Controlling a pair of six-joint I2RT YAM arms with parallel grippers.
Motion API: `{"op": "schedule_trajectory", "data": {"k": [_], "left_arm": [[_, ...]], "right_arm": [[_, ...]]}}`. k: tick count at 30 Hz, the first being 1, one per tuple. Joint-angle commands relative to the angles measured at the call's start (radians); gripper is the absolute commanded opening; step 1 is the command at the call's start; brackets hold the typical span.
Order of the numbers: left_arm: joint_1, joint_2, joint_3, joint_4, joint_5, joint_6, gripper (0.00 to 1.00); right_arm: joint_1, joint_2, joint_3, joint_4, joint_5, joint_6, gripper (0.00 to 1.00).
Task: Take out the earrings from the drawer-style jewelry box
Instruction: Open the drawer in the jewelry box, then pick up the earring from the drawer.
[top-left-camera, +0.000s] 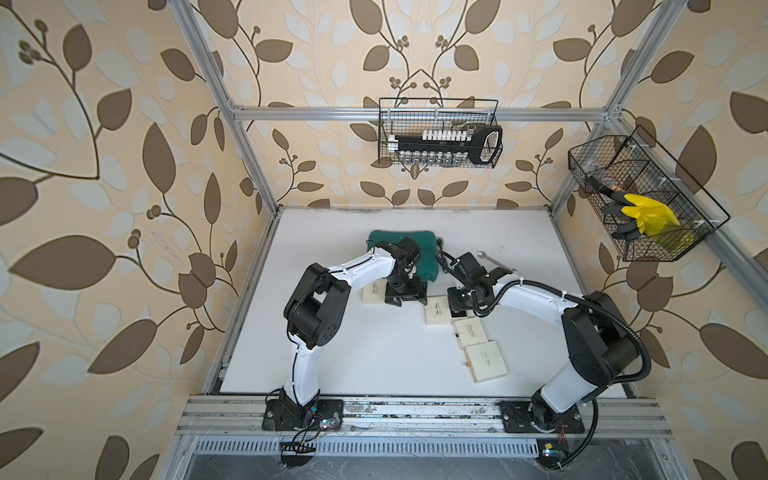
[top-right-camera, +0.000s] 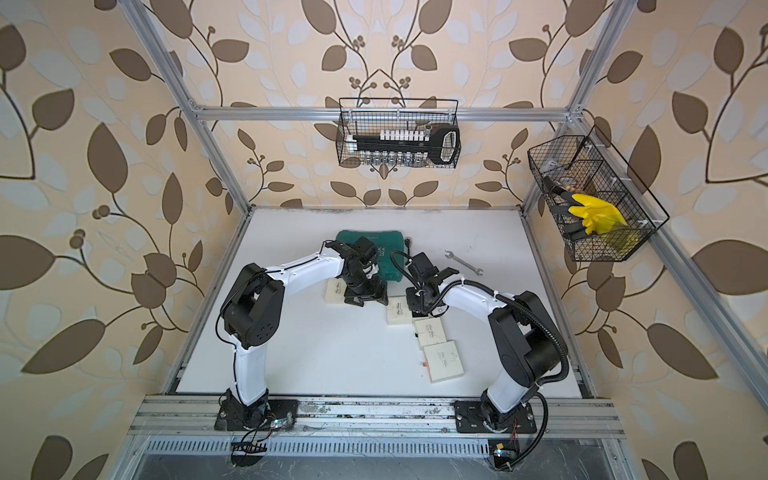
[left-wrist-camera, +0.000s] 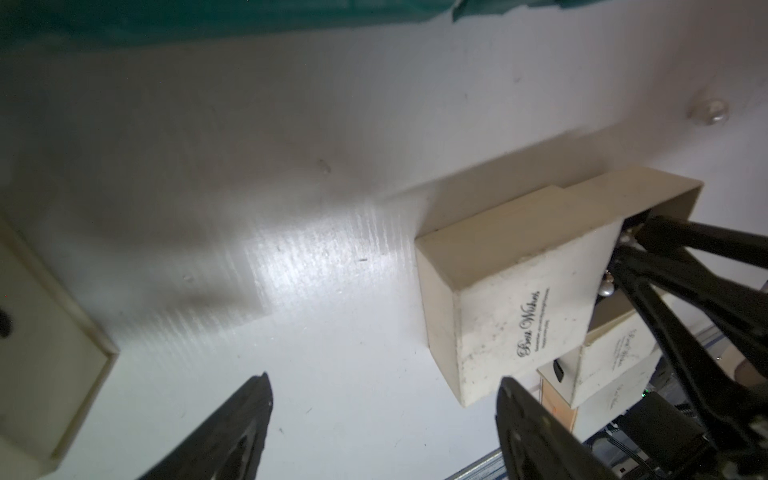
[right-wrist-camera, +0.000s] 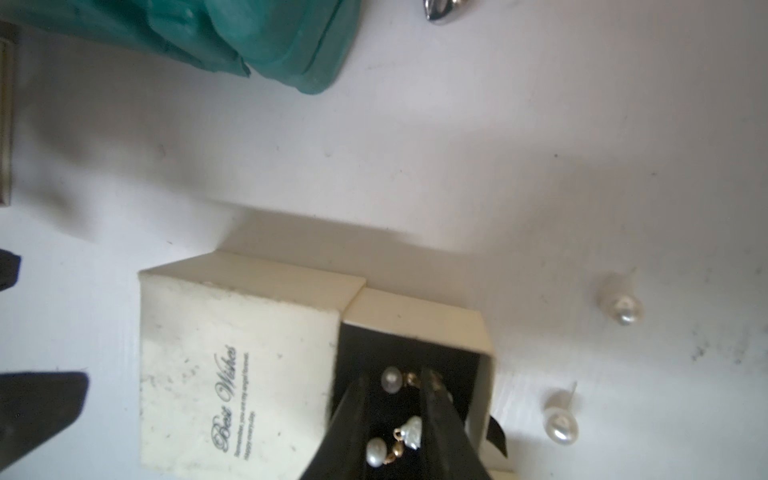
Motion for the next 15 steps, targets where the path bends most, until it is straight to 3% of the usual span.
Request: {"op": "schedule_trajectory", "data": {"k": [1,15], "left_arm": [[0.013,-0.013,0.013,-0.022,0.016,-0.002,0.86],[0.014,0.002,0.027,-0.038,0.024,0.009,0.86]], "right_arm": [[0.003,0.029,0.038,0.003,-0.014,-0.021,0.24],[0.003,0.056,0.02,0.005,-0.004,-0.015,0.21]]}}
